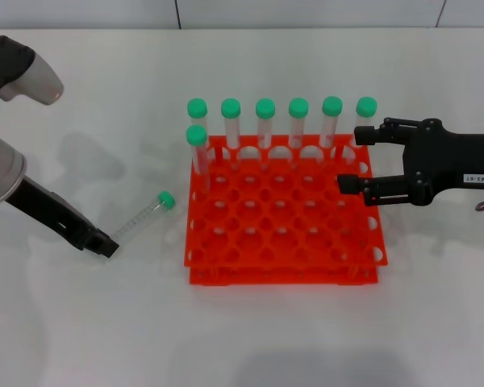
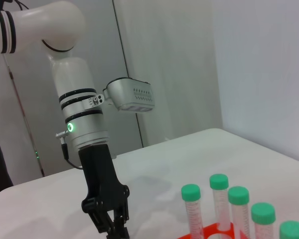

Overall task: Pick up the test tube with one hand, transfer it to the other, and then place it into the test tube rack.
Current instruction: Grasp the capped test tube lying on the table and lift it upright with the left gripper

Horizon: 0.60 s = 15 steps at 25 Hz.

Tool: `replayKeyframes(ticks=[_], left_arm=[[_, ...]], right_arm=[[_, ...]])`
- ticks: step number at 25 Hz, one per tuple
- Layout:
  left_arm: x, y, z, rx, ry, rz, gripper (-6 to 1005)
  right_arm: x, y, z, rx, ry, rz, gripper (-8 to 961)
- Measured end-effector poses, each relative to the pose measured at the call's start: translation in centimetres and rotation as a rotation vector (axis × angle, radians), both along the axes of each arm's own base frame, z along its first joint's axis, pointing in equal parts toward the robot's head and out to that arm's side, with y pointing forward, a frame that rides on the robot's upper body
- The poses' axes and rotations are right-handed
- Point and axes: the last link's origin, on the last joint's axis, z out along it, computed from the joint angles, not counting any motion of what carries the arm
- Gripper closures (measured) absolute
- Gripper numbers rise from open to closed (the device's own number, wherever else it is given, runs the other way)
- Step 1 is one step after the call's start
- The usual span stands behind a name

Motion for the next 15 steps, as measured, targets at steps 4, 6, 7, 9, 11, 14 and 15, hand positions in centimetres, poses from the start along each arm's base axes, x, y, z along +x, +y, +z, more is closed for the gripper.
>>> replayKeyframes(ticks=[4, 6, 7, 9, 11, 14, 15], left_arm=[[0.0, -0.1, 0.0, -0.005, -0.006, 0.004, 820], [0.0, -0.2, 0.0, -0.009, -0.010, 0.005, 820], [0.0, -0.3, -0.1, -0.010, -0.013, 0.005, 820], [-0.1, -0.4, -0.1, -0.014, -0.022, 0.005, 820], [-0.1, -0.7, -0.3, -0.021, -0.032, 0.004, 820], [-0.4, -1.1, -0.1, -0.018, -0.046, 0.012, 820], [-0.5, -1.1, 0.1, -0.012, -0.051, 0.013, 819]], right_arm=[[0.0, 0.0, 0.0, 0.003, 0.000, 0.005, 98], [0.0, 0.0, 0.0, 0.004, 0.000, 0.005, 98], [0.0, 0.0, 0.0, 0.004, 0.000, 0.005, 98], [0.0, 0.0, 0.0, 0.006, 0.000, 0.005, 98], [0.0, 0.0, 0.1, 0.007, 0.001, 0.004, 98], [0.0, 0.0, 0.1, 0.008, 0.006, 0.004, 98], [-0.1, 0.0, 0.1, 0.008, 0.009, 0.004, 98]])
